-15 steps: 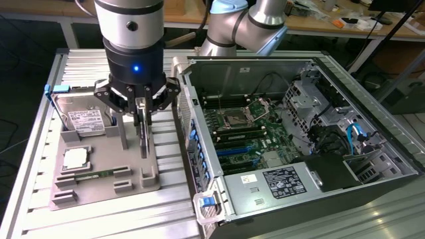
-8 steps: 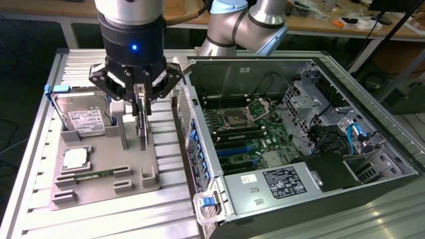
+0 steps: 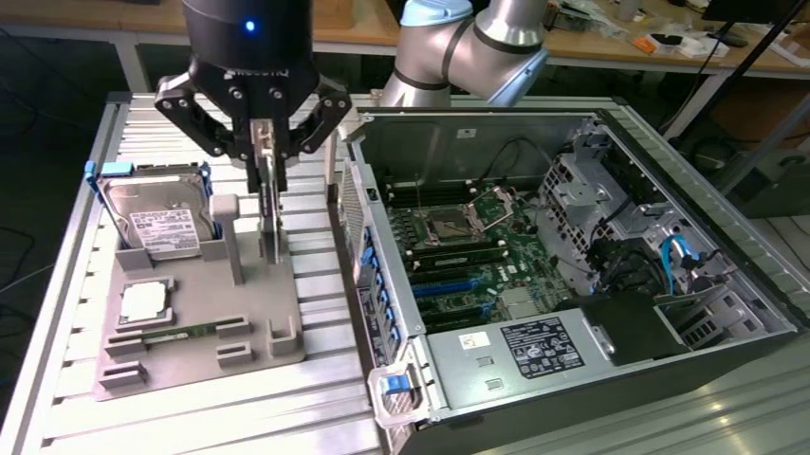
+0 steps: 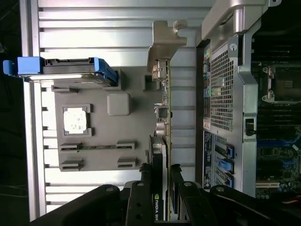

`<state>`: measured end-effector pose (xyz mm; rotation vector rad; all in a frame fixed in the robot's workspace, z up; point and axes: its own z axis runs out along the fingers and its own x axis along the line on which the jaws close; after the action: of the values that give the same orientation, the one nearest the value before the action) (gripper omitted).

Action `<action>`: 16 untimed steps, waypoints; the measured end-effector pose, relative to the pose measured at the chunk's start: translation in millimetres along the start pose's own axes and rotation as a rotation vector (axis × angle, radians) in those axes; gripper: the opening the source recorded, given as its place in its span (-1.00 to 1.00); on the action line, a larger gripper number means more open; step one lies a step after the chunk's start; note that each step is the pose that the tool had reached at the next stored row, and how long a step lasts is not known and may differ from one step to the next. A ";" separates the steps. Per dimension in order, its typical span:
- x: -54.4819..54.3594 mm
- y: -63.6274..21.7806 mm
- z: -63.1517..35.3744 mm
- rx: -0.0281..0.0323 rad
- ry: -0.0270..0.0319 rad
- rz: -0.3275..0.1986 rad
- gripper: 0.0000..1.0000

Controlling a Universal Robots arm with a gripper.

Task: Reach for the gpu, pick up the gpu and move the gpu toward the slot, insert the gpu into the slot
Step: 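Pick up the gpu and move the gpu toward the slot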

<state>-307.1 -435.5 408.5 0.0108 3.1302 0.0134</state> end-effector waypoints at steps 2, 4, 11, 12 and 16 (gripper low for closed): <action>-0.1 0.1 -7.0 0.0024 0.0002 0.000 -0.47; -0.2 0.2 -14.1 0.0052 0.0006 0.000 -0.47; -12.7 0.3 -16.7 0.0060 0.0013 0.000 -0.47; -14.9 0.3 -16.7 0.0060 0.0014 0.000 -0.47; -20.2 0.4 -19.0 0.0062 0.0033 0.000 -0.47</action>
<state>-287.0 -435.4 427.7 0.0107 3.1335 0.0037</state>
